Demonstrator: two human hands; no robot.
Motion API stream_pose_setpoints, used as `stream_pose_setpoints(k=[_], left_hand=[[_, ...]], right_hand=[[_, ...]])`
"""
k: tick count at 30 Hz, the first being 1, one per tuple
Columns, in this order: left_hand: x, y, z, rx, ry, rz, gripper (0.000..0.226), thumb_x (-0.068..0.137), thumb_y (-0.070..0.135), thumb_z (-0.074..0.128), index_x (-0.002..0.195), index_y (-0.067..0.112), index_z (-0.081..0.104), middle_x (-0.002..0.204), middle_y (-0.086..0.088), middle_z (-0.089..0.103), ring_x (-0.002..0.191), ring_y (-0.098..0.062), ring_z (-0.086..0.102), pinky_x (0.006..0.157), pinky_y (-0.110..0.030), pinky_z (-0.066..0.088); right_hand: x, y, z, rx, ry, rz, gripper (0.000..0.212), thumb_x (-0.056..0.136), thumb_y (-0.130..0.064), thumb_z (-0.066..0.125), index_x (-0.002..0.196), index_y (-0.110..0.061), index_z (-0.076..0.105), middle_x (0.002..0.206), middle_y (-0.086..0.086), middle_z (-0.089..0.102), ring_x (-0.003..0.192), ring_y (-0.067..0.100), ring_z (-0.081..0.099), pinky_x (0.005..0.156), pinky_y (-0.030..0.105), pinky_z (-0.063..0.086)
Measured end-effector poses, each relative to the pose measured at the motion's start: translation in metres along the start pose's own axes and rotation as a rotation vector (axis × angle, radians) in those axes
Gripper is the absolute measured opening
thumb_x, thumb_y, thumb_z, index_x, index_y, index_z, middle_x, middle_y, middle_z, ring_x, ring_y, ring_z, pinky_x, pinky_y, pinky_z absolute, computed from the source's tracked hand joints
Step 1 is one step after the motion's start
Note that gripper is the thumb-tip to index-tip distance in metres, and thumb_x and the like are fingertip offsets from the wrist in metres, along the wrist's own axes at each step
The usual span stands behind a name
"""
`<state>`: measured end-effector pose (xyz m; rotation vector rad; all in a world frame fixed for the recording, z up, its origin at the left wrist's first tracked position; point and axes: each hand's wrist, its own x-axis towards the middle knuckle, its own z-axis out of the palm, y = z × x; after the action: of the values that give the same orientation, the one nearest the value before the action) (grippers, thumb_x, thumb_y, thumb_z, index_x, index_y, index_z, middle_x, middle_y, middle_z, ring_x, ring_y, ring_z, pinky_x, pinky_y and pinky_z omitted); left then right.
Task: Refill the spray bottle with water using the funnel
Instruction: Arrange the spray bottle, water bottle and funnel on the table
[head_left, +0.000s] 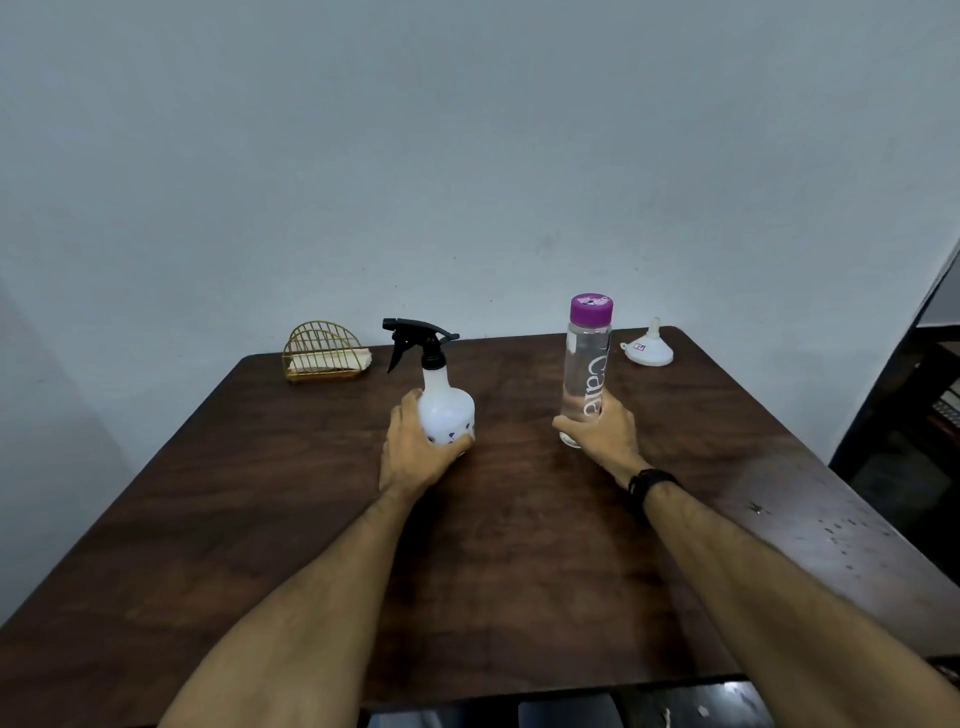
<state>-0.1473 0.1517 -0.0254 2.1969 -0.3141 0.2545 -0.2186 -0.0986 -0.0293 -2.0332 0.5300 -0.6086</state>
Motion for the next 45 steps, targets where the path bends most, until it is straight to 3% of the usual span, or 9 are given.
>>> stream_pose_setpoints(k=[5, 8, 11, 13, 17, 21, 24, 39, 45], left_hand=[[-0.015, -0.005, -0.005, 0.017, 0.002, -0.002, 0.119, 0.063, 0.054, 0.088, 0.155, 0.018, 0.023, 0.15, -0.009, 0.038, 0.136, -0.028, 0.043, 0.109, -0.046, 0.044], [-0.025, 0.0, -0.006, 0.091, 0.073, -0.004, 0.135, 0.057, 0.065, 0.087, 0.157, 0.015, 0.012, 0.159, -0.011, 0.026, 0.146, -0.029, 0.029, 0.119, -0.046, 0.032], [-0.04, 0.009, -0.002, 0.275, 0.287, 0.204, 0.106, 0.066, 0.064, 0.08, 0.142, 0.006, 0.035, 0.142, -0.017, 0.041, 0.131, -0.033, 0.042, 0.109, -0.046, 0.041], [-0.047, 0.015, 0.005, 0.357, 0.358, 0.426, 0.073, 0.079, 0.055, 0.073, 0.128, 0.007, 0.048, 0.126, -0.016, 0.052, 0.115, -0.031, 0.05, 0.097, -0.044, 0.045], [-0.045, 0.037, 0.033, 0.321, -0.093, 0.593, 0.031, 0.095, 0.038, 0.057, 0.116, 0.016, 0.056, 0.111, -0.003, 0.061, 0.099, -0.02, 0.058, 0.085, -0.041, 0.053], [-0.029, 0.05, 0.07, 0.445, -0.449, 0.452, 0.056, 0.103, 0.039, 0.044, 0.152, 0.014, 0.036, 0.157, -0.008, 0.039, 0.144, -0.025, 0.036, 0.12, -0.038, 0.028], [-0.011, 0.054, 0.088, 0.552, -0.549, 0.31, 0.064, 0.106, 0.046, 0.026, 0.161, 0.016, 0.015, 0.169, -0.007, 0.009, 0.156, -0.022, 0.007, 0.126, -0.042, 0.003], [0.013, 0.047, 0.114, 0.625, -0.519, 0.237, 0.065, 0.103, 0.056, 0.017, 0.161, 0.029, 0.004, 0.169, 0.003, -0.005, 0.156, -0.014, -0.007, 0.126, -0.046, -0.004], [0.012, 0.048, 0.113, 0.621, -0.521, 0.233, 0.065, 0.103, 0.057, 0.018, 0.161, 0.03, 0.005, 0.169, 0.003, -0.005, 0.156, -0.014, -0.007, 0.126, -0.046, -0.004]], right_hand=[[-0.012, 0.0, -0.004, 0.052, -0.023, 0.006, 0.039, 0.068, -0.029, 0.086, 0.101, -0.025, 0.065, 0.09, -0.009, 0.071, 0.088, 0.011, 0.07, 0.079, 0.024, 0.053], [-0.016, -0.002, -0.009, 0.113, -0.092, -0.008, 0.063, 0.066, -0.049, 0.089, 0.114, -0.023, 0.06, 0.101, -0.01, 0.07, 0.092, 0.006, 0.067, 0.079, 0.022, 0.052], [-0.022, -0.006, -0.018, 0.192, -0.138, 0.004, 0.065, 0.081, -0.072, 0.061, 0.122, -0.022, 0.051, 0.114, -0.004, 0.065, 0.097, 0.004, 0.061, 0.077, 0.019, 0.045], [-0.018, -0.005, -0.026, 0.212, -0.093, 0.009, 0.057, 0.095, -0.066, 0.041, 0.124, -0.017, 0.052, 0.12, 0.001, 0.064, 0.102, 0.01, 0.06, 0.077, 0.017, 0.041], [0.006, 0.023, -0.044, -0.015, 0.05, 0.022, 0.056, 0.097, -0.061, 0.044, 0.12, -0.011, 0.057, 0.122, 0.006, 0.061, 0.113, 0.021, 0.056, 0.093, 0.031, 0.042], [0.028, 0.056, -0.066, -0.435, -0.051, 0.019, 0.069, 0.091, -0.055, 0.061, 0.137, -0.006, 0.048, 0.139, 0.013, 0.05, 0.131, 0.03, 0.045, 0.11, 0.039, 0.038], [0.044, 0.068, -0.071, -0.598, -0.129, 0.011, 0.084, 0.09, -0.063, 0.056, 0.148, -0.005, 0.037, 0.156, 0.015, 0.035, 0.146, 0.029, 0.031, 0.12, 0.04, 0.025], [0.177, 0.088, -0.05, -0.575, -0.074, 0.025, 0.078, 0.09, -0.064, 0.055, 0.156, -0.036, 0.022, 0.164, 0.023, -0.004, 0.152, 0.041, 0.006, 0.12, 0.057, 0.01], [0.169, 0.096, -0.05, -0.57, -0.028, -0.031, 0.063, 0.093, -0.057, 0.053, 0.15, -0.032, 0.038, 0.147, 0.025, 0.032, 0.137, 0.043, 0.035, 0.115, 0.053, 0.027]])
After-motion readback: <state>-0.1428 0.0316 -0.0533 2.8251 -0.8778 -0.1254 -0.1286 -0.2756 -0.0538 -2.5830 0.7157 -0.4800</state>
